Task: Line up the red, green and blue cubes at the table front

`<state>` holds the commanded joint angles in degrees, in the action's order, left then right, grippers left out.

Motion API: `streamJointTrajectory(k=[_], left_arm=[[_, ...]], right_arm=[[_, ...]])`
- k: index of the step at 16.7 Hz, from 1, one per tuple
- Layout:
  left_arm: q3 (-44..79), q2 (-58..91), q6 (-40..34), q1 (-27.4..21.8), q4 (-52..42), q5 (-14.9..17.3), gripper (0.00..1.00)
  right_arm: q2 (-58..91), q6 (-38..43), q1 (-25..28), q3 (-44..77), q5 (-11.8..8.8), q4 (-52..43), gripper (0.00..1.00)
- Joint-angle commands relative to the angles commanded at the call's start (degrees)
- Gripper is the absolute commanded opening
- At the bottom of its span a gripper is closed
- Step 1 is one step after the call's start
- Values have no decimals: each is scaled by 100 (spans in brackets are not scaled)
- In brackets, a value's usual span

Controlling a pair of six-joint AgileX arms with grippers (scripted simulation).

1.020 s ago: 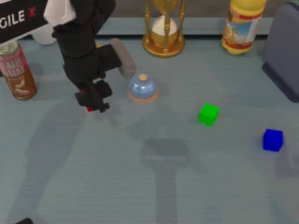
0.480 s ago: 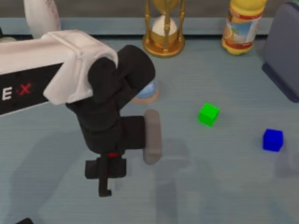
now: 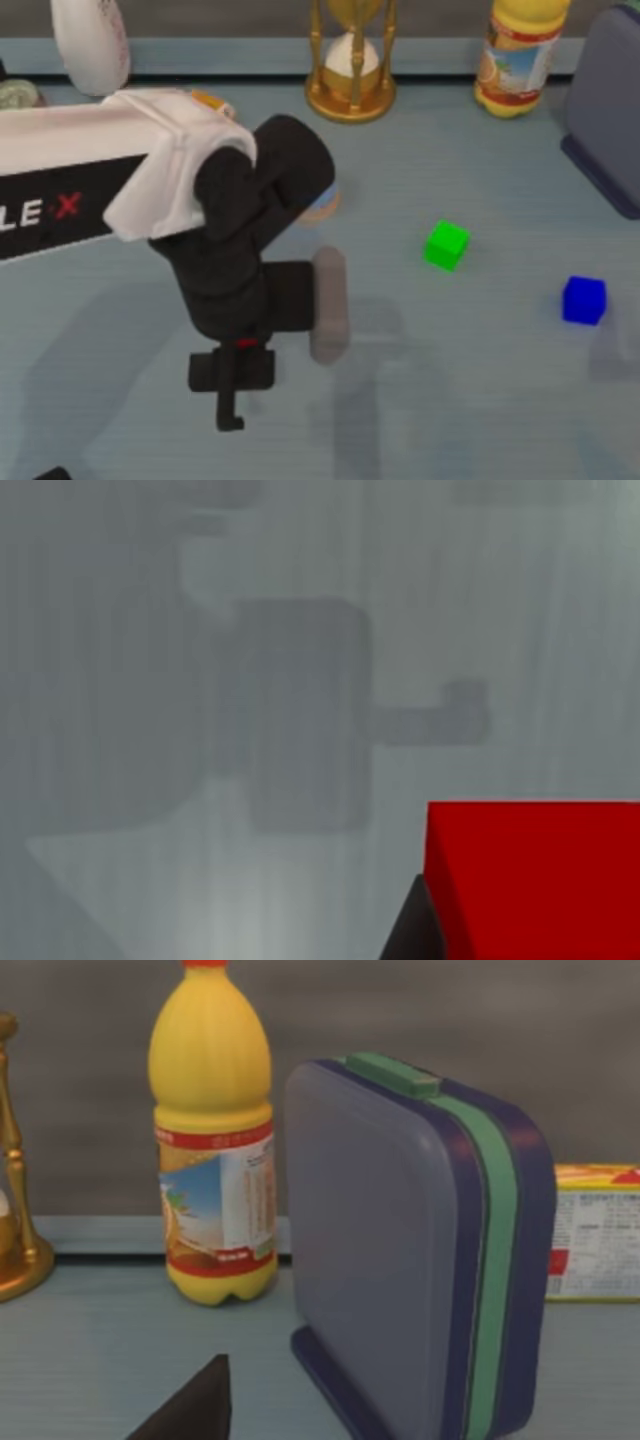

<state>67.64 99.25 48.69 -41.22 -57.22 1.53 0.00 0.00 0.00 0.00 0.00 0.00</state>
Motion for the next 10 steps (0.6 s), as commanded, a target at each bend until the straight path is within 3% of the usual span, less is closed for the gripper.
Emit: streamJointTrajectory(k=[5, 10], left_arm=[[-614, 387, -9, -28, 1040, 8, 0], [-718, 455, -11, -32, 1187, 8, 0]], right_arm=[[0, 0, 0, 0, 0, 0, 100], [0, 0, 0, 0, 0, 0, 100]])
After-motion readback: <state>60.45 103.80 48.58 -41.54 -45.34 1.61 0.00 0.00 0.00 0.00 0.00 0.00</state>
